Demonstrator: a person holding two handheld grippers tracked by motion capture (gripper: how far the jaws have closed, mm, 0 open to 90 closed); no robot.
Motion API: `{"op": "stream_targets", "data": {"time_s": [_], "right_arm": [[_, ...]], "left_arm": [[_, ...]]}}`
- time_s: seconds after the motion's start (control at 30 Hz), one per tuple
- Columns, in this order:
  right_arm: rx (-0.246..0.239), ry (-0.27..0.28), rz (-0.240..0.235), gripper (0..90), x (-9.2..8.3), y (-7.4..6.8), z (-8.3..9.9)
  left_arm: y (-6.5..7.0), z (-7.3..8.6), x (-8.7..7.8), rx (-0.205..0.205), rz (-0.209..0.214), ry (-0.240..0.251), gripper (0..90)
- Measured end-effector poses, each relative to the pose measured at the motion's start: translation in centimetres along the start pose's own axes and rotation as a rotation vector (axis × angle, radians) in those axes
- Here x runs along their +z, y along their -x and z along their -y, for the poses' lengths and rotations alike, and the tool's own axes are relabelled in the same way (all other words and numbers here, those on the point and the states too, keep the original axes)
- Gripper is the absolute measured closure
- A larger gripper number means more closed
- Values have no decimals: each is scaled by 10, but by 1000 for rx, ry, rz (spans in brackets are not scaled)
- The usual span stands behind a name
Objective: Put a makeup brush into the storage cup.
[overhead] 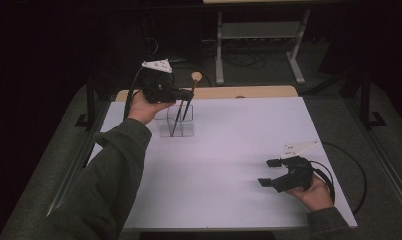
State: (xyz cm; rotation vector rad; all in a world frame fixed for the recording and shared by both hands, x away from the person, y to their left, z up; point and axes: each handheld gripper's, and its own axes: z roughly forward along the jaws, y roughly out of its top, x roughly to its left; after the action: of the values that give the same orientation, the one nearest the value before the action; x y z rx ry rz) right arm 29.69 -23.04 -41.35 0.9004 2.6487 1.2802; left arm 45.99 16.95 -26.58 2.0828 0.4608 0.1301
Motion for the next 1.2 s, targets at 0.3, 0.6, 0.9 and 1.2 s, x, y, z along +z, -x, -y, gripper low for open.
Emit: {"op": "stream_targets", "data": {"time_s": [0.3,0.6,0.9,1.2], "right_arm": [[2,-5,-6,195,2,2,0],[2,-2,3,193,0,2,1],[-2,-2,5,186,1,2,1],[-1,-4,4,186,1,3,3]], "left_arm": [[-12,-9,4,-18,-22,-2,836],[-25,-4,14,-55,-40,-20,835],[-35,3,21,-94,-64,-24,834],[-40,6,27,-110,-76,-36,834]]}}
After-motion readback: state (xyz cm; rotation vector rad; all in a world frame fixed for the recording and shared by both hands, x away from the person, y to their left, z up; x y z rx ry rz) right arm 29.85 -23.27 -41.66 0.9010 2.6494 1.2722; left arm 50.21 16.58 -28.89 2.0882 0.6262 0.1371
